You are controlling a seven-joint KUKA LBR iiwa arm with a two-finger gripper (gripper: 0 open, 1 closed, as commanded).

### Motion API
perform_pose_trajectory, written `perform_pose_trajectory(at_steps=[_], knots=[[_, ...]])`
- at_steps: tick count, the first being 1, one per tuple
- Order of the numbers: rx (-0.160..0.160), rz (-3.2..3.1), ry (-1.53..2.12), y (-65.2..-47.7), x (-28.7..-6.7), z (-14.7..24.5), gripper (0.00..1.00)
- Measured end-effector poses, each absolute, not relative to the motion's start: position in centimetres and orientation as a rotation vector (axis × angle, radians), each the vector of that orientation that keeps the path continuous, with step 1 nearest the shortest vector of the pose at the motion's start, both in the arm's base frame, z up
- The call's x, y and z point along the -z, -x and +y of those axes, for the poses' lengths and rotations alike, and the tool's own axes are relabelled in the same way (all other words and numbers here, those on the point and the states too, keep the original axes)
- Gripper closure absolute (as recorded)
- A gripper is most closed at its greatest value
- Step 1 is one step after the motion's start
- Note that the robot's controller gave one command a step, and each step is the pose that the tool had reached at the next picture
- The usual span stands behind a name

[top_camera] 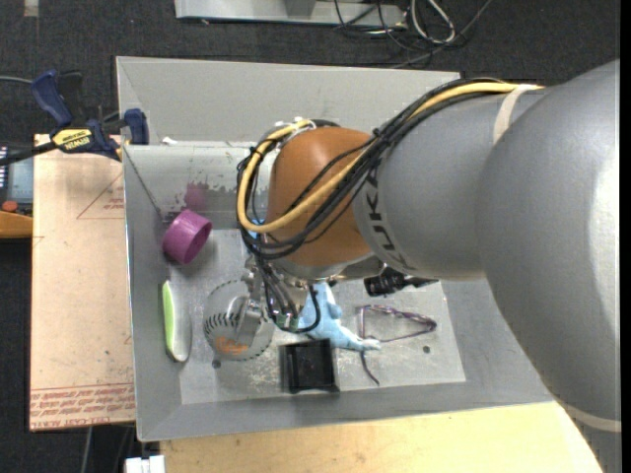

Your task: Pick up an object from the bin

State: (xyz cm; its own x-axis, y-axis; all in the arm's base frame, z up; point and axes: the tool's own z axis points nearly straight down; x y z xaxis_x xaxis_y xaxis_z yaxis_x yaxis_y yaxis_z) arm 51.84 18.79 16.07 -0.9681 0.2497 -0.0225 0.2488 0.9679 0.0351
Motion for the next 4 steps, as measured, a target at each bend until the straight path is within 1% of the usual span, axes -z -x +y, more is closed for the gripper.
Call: perform_pose_trajectory(at_steps=[1, 2, 3, 4], knots=[[-0.043, 3.106, -0.34, -59.0, -17.1, 18.2, 1.0], [-0.051, 3.027, -0.77, -59.9, -16.5, 15.6, 1.0], [-0.049, 3.046, -0.691, -60.5, -16.2, 17.1, 1.0], [-0.047, 3.094, -0.417, -60.7, -16.2, 15.7, 1.0]])
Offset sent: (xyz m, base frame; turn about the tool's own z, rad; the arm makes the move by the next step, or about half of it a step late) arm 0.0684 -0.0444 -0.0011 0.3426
